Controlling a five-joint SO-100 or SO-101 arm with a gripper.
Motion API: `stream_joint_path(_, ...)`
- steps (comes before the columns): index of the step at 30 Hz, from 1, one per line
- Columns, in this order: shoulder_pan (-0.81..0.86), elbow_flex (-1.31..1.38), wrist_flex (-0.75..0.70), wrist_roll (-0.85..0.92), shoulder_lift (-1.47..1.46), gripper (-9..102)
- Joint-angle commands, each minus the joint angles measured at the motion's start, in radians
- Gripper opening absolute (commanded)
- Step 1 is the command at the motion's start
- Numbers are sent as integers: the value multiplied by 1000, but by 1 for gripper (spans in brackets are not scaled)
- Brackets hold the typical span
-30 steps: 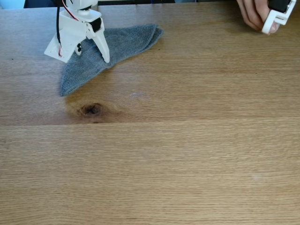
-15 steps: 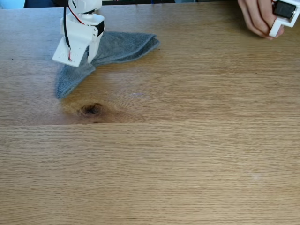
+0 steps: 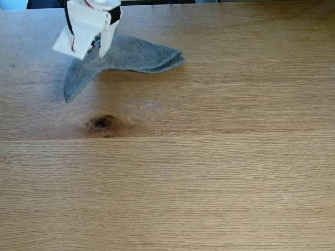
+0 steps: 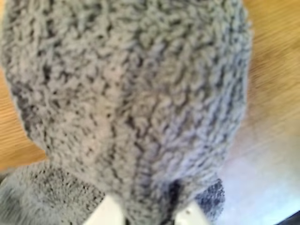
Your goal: Clean the area in front of the robot
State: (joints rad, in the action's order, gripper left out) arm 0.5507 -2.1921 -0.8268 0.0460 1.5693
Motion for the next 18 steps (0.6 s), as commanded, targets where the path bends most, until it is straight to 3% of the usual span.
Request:
stream_joint_path(1,-110,23,-175,-46,279,0)
stream_joint_path(5,-295,21,-364,-129,394,0)
stream_joint_path(9,-505,20,-434,-232,437,0)
stream_joint_path(12,-637,20,-359,-282,393,0)
stream_joint_path(18,-831,37,-54,-304,202,0)
